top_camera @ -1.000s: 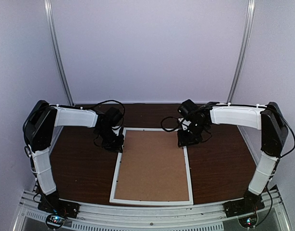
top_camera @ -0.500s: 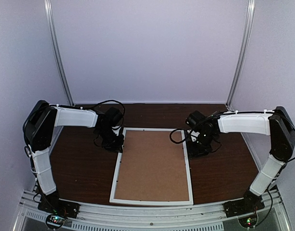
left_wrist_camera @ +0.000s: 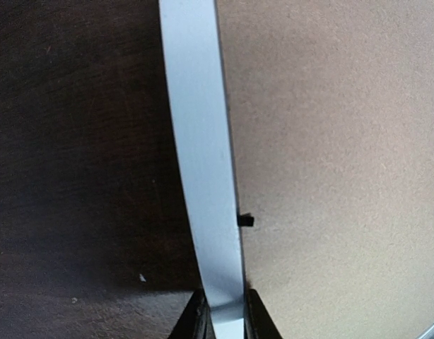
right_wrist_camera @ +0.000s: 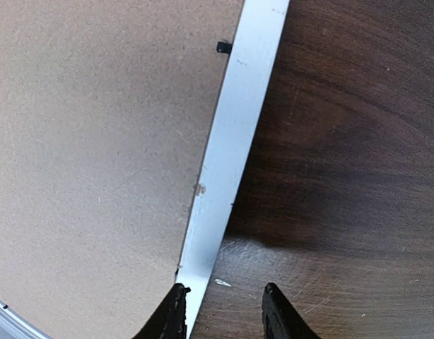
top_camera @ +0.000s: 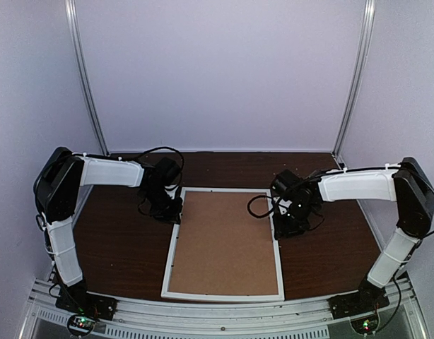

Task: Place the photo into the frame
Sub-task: Press the fastener onto the backboard.

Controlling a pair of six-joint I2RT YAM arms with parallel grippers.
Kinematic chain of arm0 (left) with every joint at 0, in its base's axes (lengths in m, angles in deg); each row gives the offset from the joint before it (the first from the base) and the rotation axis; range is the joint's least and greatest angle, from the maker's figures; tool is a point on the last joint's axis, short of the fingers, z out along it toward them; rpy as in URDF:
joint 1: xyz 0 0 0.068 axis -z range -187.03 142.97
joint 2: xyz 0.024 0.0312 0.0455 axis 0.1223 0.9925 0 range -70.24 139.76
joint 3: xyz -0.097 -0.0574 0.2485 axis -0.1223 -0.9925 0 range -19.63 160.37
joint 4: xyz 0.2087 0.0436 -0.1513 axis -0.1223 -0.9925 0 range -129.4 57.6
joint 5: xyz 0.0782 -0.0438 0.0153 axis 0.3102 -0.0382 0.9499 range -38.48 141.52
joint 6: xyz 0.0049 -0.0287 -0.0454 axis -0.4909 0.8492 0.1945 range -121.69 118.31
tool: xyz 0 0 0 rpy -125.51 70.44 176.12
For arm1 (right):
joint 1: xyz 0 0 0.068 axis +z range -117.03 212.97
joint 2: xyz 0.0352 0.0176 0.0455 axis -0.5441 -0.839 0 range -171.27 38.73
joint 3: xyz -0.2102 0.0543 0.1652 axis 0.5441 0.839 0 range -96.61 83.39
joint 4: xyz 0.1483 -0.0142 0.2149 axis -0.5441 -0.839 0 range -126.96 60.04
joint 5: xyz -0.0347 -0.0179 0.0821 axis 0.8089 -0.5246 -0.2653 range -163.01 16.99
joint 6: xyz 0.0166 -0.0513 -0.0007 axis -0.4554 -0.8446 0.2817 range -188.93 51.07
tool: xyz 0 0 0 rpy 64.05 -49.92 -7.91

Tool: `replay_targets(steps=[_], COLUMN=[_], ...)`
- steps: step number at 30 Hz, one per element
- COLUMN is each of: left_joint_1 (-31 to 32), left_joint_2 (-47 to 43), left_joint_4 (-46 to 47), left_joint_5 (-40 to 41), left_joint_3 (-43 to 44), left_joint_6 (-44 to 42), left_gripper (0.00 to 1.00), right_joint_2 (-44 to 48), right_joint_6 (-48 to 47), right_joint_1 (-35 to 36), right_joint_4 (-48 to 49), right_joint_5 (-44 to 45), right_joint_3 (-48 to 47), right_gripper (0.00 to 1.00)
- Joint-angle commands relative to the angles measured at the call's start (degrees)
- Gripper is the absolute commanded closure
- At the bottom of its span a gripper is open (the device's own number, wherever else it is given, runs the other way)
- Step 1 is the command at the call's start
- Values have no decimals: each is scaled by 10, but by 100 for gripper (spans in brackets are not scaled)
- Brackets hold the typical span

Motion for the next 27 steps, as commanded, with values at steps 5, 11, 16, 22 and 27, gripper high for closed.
replay_targets(steps=[5, 11, 16, 22, 27], left_joint_1=[5, 5, 5, 5, 5], left_joint_2=[10, 10, 10, 10, 10], left_joint_4=[39, 39, 39, 40, 40], left_joint_5=[13, 13, 12, 13, 12], left_joint_3=[-12, -13, -14, -16, -17], left_joint_6=[-8, -9, -9, -8, -8], left_gripper=[83, 83, 83, 83, 83], right_joint_2=[-23, -32, -40, -50, -64], right_joint_6=[7, 7, 9, 18, 25], right_joint_1=[6, 7, 12, 30, 42], right_joint_4=[19, 23, 26, 31, 38], right_joint_5=[-3, -1, 0, -5, -9], right_joint_3=[6, 9, 10, 0, -4], right_gripper=[63, 63, 63, 64, 63])
